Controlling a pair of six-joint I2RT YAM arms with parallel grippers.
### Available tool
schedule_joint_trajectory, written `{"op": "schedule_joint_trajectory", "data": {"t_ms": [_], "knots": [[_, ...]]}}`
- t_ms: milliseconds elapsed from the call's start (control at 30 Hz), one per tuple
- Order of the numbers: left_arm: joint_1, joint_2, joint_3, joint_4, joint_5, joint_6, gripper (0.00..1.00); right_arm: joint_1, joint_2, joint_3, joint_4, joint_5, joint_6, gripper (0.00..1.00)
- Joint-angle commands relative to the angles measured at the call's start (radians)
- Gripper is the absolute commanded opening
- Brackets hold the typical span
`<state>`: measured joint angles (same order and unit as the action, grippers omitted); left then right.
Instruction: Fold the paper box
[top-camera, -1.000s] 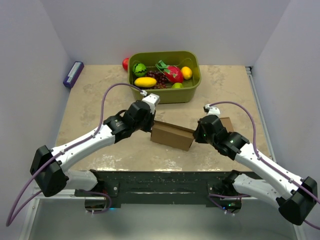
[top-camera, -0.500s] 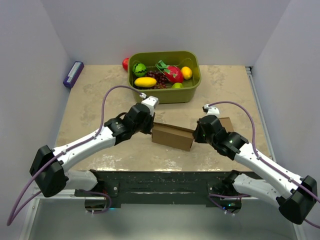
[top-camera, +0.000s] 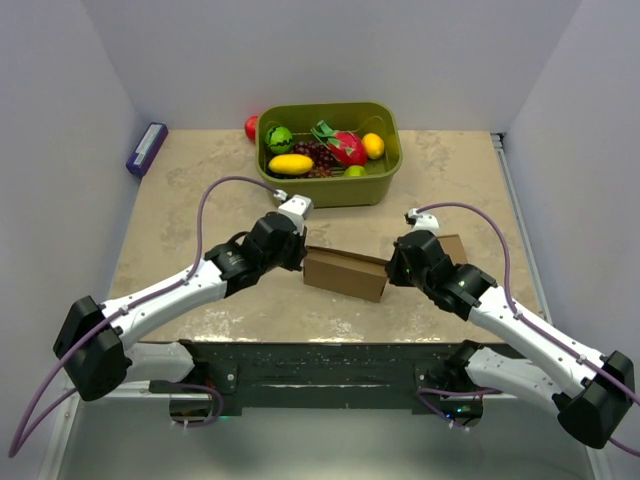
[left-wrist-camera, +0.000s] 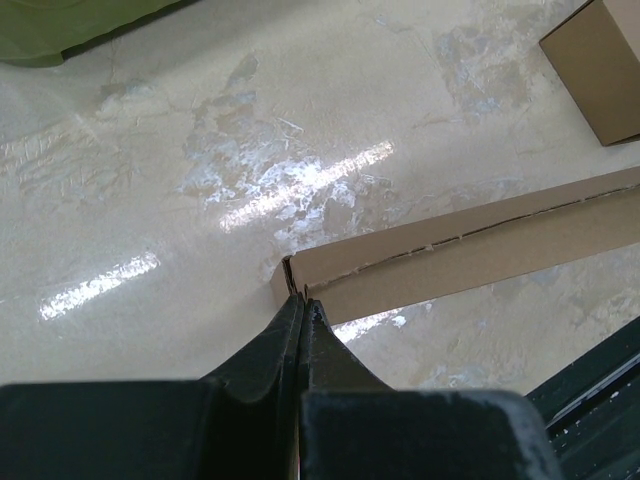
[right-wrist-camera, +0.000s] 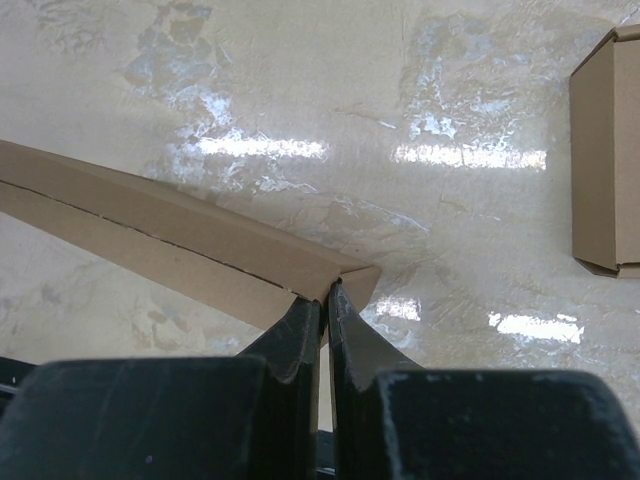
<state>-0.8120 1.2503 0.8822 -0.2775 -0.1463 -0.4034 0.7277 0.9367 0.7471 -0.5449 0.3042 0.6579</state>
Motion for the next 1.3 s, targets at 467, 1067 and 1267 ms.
{"op": "schedule_joint_trajectory", "data": {"t_ms": [467,1067,1267], "knots": [[-0.019,-0.031,-0.025,-0.046,0.067,-0.005,0.02,0.018,0.027,-0.012,-0.039,-0.007,0.005,0.01],[-0.018,-0.173,0.035,-0.015,0.053,0.008,0.59,0.022,0.031,-0.002,-0.044,0.001,0.0,0.01],[0.017,-0.14,0.072,0.02,0.019,0.015,0.55,0.027,0.025,-0.002,-0.046,0.001,0.0,0.01]]}}
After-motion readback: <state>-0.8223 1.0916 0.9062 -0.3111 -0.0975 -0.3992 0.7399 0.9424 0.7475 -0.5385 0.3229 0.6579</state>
